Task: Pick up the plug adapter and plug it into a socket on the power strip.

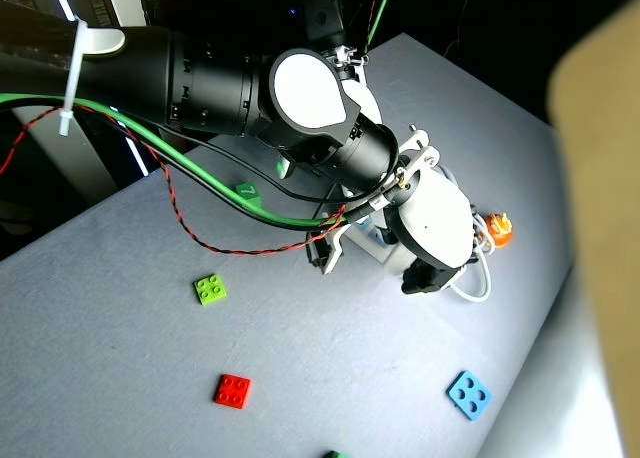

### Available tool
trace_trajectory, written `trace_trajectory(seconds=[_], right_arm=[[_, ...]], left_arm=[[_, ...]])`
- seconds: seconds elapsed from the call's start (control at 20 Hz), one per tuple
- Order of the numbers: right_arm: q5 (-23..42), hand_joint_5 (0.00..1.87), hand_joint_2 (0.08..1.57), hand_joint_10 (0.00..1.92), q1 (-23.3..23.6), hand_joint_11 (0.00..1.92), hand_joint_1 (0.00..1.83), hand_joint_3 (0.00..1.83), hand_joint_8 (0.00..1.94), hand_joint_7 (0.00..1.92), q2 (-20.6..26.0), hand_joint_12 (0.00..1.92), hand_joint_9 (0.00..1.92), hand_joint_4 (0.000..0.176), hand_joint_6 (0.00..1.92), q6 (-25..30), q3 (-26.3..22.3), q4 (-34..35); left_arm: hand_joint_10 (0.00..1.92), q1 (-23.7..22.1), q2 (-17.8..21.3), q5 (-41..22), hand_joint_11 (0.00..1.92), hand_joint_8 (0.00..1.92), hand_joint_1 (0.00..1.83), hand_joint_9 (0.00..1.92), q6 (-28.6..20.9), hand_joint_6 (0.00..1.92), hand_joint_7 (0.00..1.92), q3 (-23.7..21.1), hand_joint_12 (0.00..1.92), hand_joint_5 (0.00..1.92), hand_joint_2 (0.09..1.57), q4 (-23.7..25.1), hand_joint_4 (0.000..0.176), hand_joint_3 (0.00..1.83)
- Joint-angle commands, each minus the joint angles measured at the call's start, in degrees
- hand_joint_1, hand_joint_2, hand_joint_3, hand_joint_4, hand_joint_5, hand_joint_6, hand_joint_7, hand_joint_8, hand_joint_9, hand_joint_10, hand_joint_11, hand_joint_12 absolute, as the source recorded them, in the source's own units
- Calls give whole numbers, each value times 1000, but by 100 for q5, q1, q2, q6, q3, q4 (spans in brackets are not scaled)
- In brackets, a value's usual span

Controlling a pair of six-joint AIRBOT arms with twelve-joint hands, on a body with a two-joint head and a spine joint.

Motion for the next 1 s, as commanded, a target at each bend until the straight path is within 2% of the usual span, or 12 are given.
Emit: trace_trajectory(seconds=[0.0, 0.2, 0.3, 0.45, 0.65, 0.75, 0.95], right_arm=[[245, 957, 1082, 2, 68, 990, 1242, 0, 712, 1167, -1, 675, 1277, 0, 987, 19, 28, -236], [281, 959, 1083, 0, 75, 979, 1239, 1, 702, 1159, -54, 690, 1273, 0, 1011, 170, 77, -413], [293, 936, 1096, 3, 55, 957, 1234, 1, 756, 1127, -60, 703, 1253, 0, 1048, 230, 85, -570], [328, 997, 1067, 6, 25, 990, 1248, 0, 624, 1206, -64, 681, 1276, 0, 942, 270, 101, -580], [297, 1006, 1061, 3, 7, 995, 1250, 0, 594, 1220, -71, 668, 1276, 0, 931, 311, 117, -581], [301, 992, 1066, 3, -3, 1000, 1250, 1, 642, 1207, -87, 671, 1284, 0, 930, 358, 144, -581], [303, 1016, 1055, 2, -25, 1022, 1254, 0, 559, 1245, -109, 653, 1297, 0, 903, 402, 177, -582]], left_arm=[[0, 11, -73, 192, 0, 0, 0, 15, 1, 0, 14, 10, 0, 0, 1148, 27, 0, 0], [9, 13, -73, 193, 11, 9, 0, 40, 16, 3, 39, 13, 5, 9, 1145, 27, 0, 0], [4, 13, -72, 209, 8, 4, 0, 33, 31, 2, 32, 15, 4, 7, 1147, 27, 0, 0], [6, 6, -73, 220, 10, 6, 0, 24, 28, 0, 23, 15, 4, 0, 1151, 27, 0, 1], [7, -5, -73, 220, 10, 7, 0, 30, 25, 0, 31, 19, 5, 1, 1155, 27, 0, 2], [4, -7, -73, 219, 14, 2, 0, 30, 24, 0, 27, 19, 8, 0, 1155, 27, 0, 1], [5, -13, -73, 219, 15, 6, 0, 37, 24, 3, 39, 21, 9, 7, 1152, 27, 0, 0]])
